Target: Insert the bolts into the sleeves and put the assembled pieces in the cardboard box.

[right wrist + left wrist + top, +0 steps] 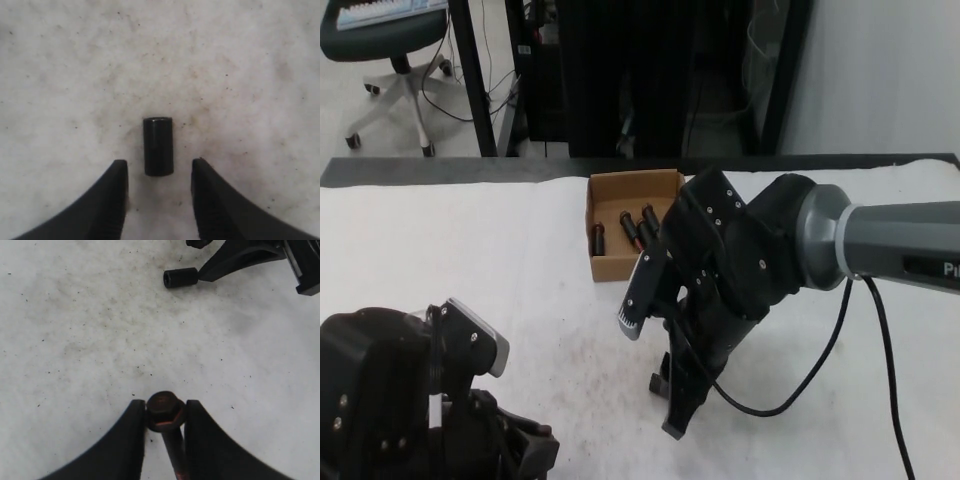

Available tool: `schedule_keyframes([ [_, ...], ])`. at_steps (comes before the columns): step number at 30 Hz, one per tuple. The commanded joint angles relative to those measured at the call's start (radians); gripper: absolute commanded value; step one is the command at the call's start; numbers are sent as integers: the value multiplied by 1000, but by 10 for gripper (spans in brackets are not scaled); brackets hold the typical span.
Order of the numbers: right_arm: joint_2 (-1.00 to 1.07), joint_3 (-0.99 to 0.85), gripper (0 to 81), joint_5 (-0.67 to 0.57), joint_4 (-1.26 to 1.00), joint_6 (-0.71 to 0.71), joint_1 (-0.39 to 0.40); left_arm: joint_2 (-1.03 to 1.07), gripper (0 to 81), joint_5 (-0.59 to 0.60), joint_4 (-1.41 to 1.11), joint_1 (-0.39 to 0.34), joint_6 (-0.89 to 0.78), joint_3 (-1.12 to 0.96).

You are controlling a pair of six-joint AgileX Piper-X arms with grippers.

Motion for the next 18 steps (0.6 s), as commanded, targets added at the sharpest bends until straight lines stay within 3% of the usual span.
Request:
schedule_keyframes([
  [1, -15, -1, 399, 17, 2, -55, 0, -1, 3, 7, -1, 3, 1, -10],
  [18, 78, -1, 399, 11, -97, -95, 0, -1, 3, 7, -1, 3, 1, -10],
])
